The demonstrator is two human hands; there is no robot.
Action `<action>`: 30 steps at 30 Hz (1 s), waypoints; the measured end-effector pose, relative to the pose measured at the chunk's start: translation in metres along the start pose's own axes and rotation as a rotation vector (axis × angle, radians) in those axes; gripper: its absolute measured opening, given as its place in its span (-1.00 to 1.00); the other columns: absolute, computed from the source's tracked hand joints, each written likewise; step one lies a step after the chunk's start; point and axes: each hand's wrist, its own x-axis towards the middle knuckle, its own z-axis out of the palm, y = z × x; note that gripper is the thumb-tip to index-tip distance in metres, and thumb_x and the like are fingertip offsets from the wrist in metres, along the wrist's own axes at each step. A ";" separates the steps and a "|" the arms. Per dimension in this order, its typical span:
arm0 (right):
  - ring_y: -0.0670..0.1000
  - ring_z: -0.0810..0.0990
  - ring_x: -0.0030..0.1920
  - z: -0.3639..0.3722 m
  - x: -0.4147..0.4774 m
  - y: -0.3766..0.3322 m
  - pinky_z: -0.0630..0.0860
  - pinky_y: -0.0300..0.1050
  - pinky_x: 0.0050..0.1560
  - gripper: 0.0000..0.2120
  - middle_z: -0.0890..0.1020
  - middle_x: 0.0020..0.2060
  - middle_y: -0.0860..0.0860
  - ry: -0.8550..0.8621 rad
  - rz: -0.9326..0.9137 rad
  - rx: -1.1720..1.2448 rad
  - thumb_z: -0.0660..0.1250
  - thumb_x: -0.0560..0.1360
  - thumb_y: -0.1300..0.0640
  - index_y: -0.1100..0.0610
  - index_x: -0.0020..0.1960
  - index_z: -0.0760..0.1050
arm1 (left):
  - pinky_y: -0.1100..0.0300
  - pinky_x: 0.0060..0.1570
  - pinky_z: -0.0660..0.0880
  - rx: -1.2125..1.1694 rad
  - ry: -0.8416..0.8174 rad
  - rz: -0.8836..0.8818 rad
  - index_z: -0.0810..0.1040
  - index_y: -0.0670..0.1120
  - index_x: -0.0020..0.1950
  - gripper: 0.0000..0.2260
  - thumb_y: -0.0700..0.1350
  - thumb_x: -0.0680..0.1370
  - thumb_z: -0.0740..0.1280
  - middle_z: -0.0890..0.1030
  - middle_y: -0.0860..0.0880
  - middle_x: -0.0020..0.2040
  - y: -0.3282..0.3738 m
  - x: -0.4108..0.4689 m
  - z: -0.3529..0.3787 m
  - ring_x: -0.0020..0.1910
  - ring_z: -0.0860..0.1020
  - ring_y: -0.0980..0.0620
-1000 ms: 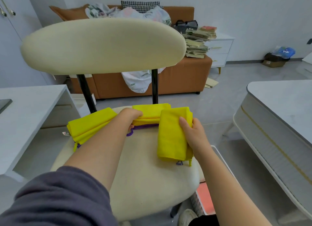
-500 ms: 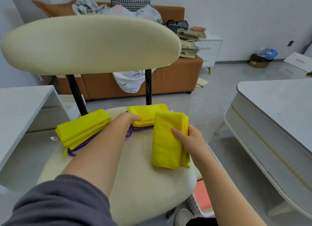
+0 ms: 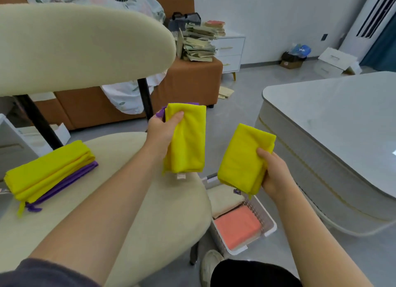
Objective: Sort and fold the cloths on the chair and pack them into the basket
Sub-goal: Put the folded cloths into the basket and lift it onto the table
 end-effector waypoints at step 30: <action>0.17 0.53 0.08 -0.061 0.166 0.213 0.46 -0.02 0.04 -0.68 0.57 0.06 0.20 0.478 0.441 -0.141 0.17 0.55 0.25 0.30 0.27 0.46 | 0.05 0.00 0.52 0.568 -0.689 -0.480 0.53 -0.13 -0.01 -0.92 -0.19 0.60 0.24 0.60 -0.12 -0.06 -0.149 0.090 0.146 -0.13 0.57 -0.05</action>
